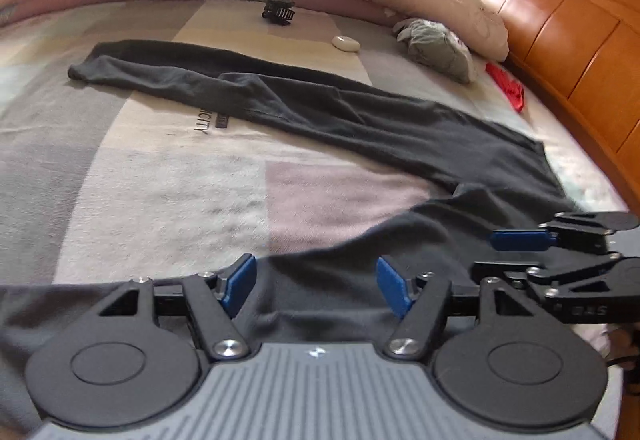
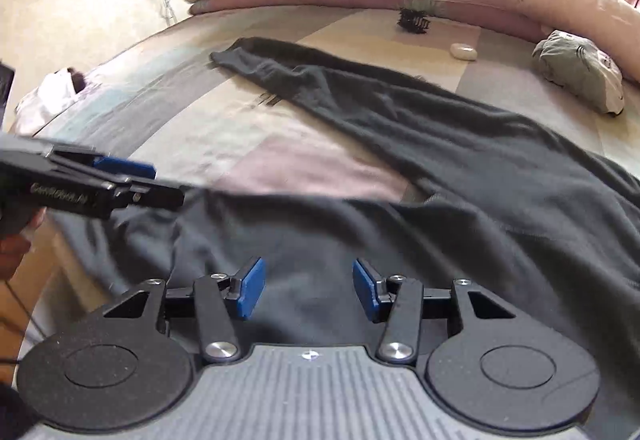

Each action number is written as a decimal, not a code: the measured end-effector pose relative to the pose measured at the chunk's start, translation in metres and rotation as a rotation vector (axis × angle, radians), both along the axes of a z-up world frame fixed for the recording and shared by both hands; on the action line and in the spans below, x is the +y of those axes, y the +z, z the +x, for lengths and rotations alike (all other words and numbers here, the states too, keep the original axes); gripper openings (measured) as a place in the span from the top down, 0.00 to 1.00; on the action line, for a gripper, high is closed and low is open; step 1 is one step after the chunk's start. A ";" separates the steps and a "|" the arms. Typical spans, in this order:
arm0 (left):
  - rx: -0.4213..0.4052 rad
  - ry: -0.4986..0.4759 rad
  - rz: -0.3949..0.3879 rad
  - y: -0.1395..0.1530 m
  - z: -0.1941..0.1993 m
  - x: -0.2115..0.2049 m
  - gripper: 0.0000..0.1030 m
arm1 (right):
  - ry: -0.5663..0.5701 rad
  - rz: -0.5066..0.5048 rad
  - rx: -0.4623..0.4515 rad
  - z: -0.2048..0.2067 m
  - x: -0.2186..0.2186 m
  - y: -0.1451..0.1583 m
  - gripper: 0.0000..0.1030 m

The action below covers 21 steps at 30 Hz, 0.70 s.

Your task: Fold clothes

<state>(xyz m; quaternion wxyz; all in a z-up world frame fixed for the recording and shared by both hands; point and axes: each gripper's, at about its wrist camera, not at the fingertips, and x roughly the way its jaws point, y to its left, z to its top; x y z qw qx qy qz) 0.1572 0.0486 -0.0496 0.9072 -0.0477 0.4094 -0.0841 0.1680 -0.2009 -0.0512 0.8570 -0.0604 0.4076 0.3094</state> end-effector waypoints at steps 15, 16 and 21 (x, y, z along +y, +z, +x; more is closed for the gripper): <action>0.138 0.022 0.077 -0.029 -0.070 0.006 0.25 | -0.110 0.112 0.116 -0.053 -0.025 -0.023 0.42; 0.113 0.030 0.065 -0.024 -0.067 0.009 0.25 | -0.123 0.112 0.080 -0.051 -0.026 -0.018 0.42; 0.046 0.089 0.059 -0.015 -0.035 0.015 0.25 | -0.200 0.046 0.082 -0.036 -0.021 -0.025 0.42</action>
